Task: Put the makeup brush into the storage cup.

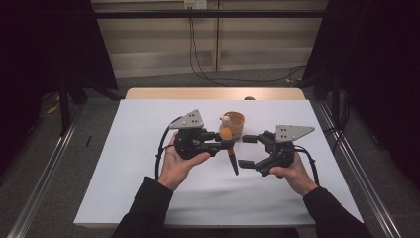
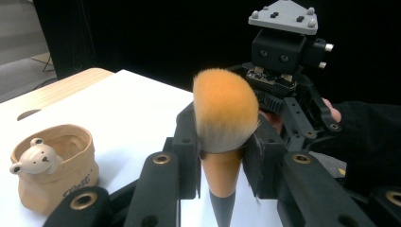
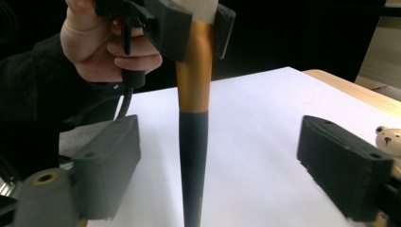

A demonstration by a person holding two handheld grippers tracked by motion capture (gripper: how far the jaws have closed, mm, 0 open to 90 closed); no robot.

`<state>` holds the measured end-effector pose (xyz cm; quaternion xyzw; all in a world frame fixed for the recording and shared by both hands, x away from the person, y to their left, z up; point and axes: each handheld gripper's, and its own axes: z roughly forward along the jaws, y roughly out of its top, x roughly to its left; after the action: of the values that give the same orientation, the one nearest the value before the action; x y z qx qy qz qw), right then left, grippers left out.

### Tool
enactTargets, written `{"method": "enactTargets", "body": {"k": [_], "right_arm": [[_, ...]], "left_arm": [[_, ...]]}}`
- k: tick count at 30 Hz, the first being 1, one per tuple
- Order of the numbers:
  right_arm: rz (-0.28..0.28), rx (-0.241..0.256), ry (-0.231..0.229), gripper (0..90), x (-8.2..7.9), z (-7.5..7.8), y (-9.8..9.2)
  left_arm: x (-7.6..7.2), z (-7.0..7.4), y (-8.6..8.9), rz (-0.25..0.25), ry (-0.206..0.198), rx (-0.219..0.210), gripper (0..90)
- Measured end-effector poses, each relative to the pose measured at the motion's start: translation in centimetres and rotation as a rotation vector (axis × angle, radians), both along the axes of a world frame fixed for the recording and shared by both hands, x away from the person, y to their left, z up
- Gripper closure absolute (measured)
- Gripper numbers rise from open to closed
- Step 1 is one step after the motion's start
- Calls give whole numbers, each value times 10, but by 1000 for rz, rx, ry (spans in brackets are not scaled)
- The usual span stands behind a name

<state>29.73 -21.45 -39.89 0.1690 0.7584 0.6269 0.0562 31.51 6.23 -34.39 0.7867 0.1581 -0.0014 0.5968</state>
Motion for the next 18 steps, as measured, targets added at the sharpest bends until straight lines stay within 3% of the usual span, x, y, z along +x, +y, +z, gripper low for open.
{"method": "enactTargets", "body": {"k": [5,11,15,18], "right_arm": [[5,2,-15,138,-2,2,2],[43,-5,-4,284,1,1,2],[64,12,9,332,3,1,0],[82,-11,10,416,4,0,0]], "left_arm": [[0,-1,-1,-1,-2,5,691],[-1,-2,-4,-10,-3,27,691],[-1,-3,-6,-16,-3,24,691],[-2,-3,-8,-14,-1,25,692]]}}
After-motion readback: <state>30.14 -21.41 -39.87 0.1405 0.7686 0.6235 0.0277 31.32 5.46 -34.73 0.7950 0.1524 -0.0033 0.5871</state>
